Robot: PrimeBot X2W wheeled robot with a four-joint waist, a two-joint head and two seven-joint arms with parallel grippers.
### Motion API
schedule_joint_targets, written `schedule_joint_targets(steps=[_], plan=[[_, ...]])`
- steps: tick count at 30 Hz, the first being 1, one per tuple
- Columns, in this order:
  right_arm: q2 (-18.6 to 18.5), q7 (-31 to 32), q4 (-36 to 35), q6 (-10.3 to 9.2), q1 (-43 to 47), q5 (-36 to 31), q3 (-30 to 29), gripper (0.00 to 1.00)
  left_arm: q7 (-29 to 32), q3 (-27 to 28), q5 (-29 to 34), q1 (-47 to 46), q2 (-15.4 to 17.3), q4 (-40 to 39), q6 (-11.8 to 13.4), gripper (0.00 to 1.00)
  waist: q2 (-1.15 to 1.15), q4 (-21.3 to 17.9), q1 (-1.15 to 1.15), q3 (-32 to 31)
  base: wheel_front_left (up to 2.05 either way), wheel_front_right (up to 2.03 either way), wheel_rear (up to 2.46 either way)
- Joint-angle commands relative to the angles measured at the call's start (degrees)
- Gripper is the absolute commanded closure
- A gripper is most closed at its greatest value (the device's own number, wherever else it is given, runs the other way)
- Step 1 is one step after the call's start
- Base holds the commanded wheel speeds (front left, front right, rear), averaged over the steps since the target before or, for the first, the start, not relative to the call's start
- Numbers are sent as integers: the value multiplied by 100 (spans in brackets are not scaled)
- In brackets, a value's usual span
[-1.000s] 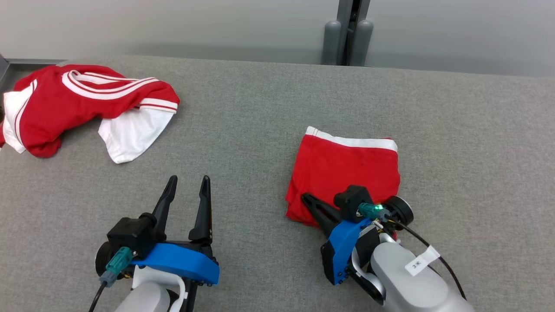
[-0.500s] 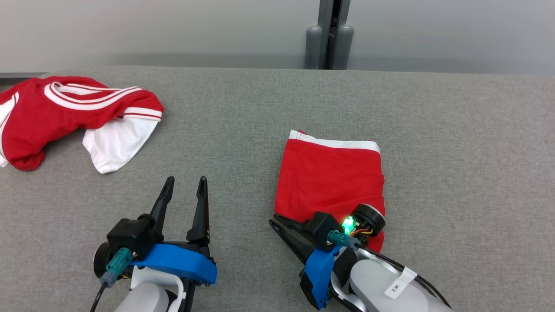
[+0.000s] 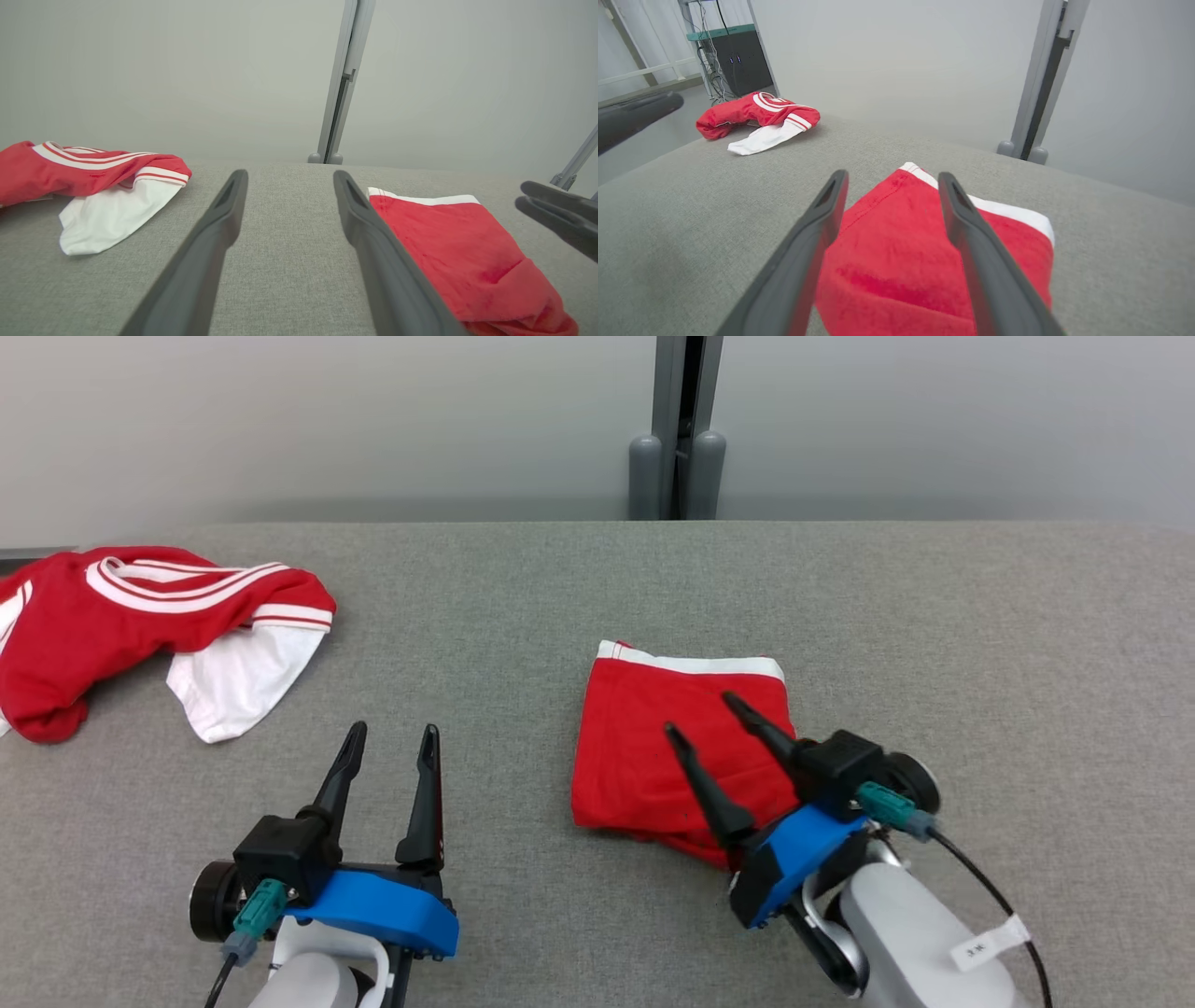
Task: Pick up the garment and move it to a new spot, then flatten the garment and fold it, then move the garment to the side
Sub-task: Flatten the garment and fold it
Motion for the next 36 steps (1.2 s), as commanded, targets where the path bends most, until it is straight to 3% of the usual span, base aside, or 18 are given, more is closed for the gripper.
schedule_joint_targets(steps=[1, 9, 15, 36], plan=[[-20, -32, -85, 0, 176, -33, -205, 0, -28, 32, 46, 66, -5, 20, 10, 0, 0, -43, 0, -59, 0, 0, 0], [-17, -87, -700, 0, 1188, -122, -1727, 0, -28, 264, 118, 340, -190, 82, 1, 0, 0, -79, 0, -241, 0, 0, 0], [-15, -95, -1121, 0, 1777, -124, -2256, 0, -29, 611, 194, 674, -286, 102, 21, 0, 0, -91, 0, -280, 0, 0, 0], [-15, -8, -1481, 0, 2131, -238, -2413, 0, -29, 1232, 604, 984, -586, 297, -306, 0, 0, -108, 0, -268, 0, 0, 0]])
